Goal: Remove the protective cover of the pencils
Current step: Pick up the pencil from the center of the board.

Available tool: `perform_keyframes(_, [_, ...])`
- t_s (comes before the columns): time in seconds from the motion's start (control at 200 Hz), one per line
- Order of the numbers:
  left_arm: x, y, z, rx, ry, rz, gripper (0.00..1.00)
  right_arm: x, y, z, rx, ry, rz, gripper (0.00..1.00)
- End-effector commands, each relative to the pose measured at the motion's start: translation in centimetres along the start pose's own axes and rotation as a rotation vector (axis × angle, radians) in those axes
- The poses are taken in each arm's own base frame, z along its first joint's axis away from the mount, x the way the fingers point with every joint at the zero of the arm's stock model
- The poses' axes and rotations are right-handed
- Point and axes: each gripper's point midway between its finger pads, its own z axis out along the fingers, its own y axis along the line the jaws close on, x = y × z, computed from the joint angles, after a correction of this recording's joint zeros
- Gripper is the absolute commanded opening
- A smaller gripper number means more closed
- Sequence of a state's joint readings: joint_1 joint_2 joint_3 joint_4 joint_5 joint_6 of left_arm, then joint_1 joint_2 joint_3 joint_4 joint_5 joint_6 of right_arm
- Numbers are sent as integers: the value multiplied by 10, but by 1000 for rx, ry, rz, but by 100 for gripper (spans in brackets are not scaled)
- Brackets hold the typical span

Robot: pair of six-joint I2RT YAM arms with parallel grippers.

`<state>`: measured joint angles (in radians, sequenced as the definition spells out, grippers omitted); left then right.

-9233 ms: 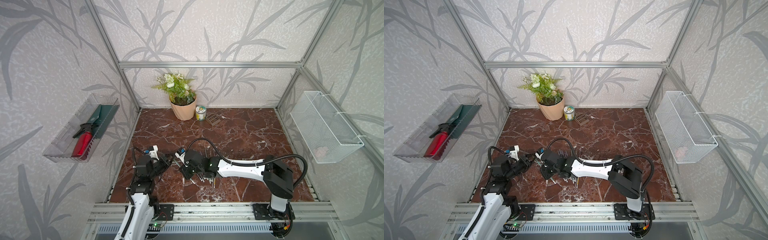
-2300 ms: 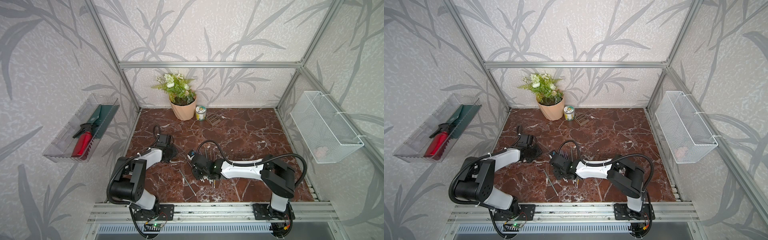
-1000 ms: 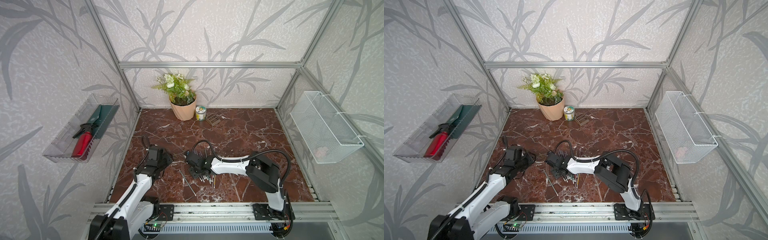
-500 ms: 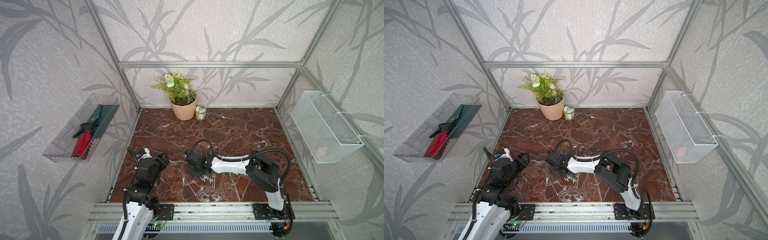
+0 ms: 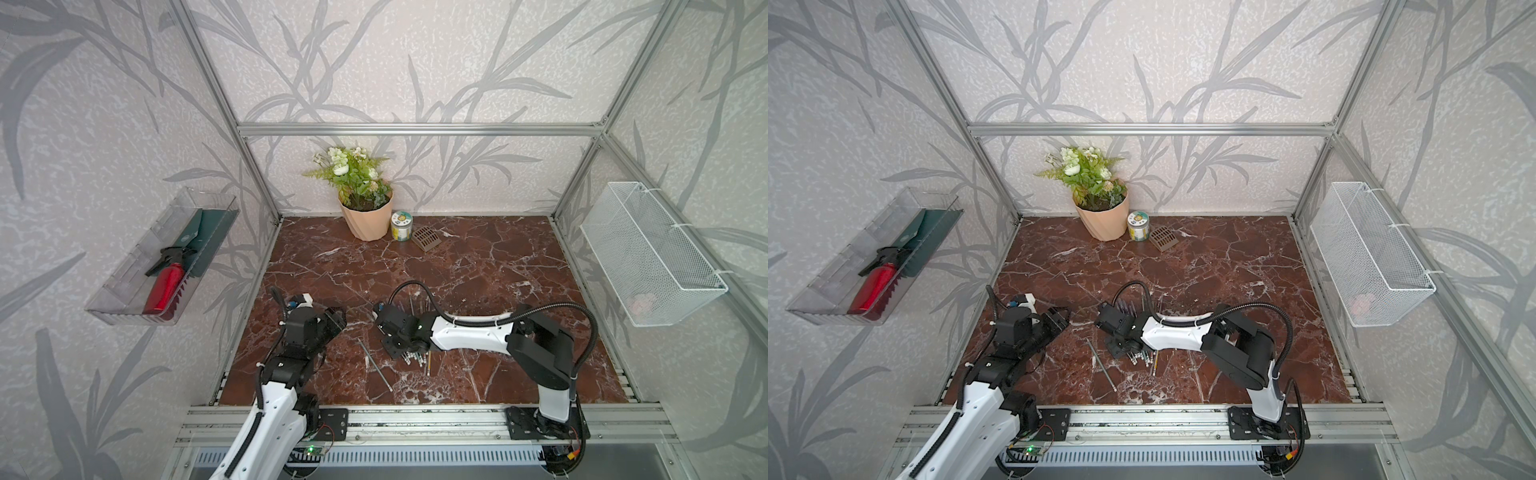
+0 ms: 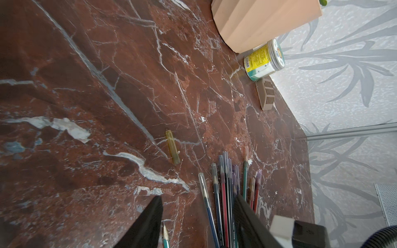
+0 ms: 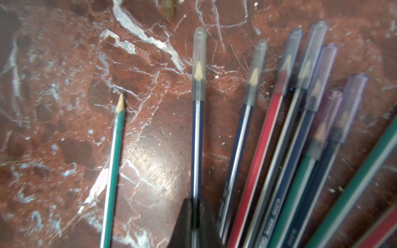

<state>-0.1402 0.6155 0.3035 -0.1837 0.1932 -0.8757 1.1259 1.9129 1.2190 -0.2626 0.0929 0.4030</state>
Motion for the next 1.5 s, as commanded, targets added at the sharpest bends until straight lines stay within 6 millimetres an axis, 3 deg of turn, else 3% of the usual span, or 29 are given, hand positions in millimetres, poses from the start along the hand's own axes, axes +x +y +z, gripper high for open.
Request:
perform_keyframes(0.0, [1, -15, 2, 84, 12, -19, 56, -15, 10, -23, -57, -80, 10, 0])
perform_keyframes(0.33, [11, -32, 11, 189, 81, -43, 57, -21, 17, -45, -126, -158, 19, 0])
perform_keyframes(0.87, [26, -49, 32, 265, 170, -64, 55, -34, 41, -56, -216, -201, 9, 0])
perform_keyframes(1.05, [27, -47, 33, 255, 168, -60, 46, -38, 47, -60, -237, -214, 9, 0])
perform_keyframes(1.305, [30, -49, 36, 254, 180, -59, 43, -43, 51, -65, -254, -236, 7, 0])
perform_keyframes(1.495, [31, -49, 36, 253, 183, -60, 25, -43, 53, -63, -259, -234, 10, 0])
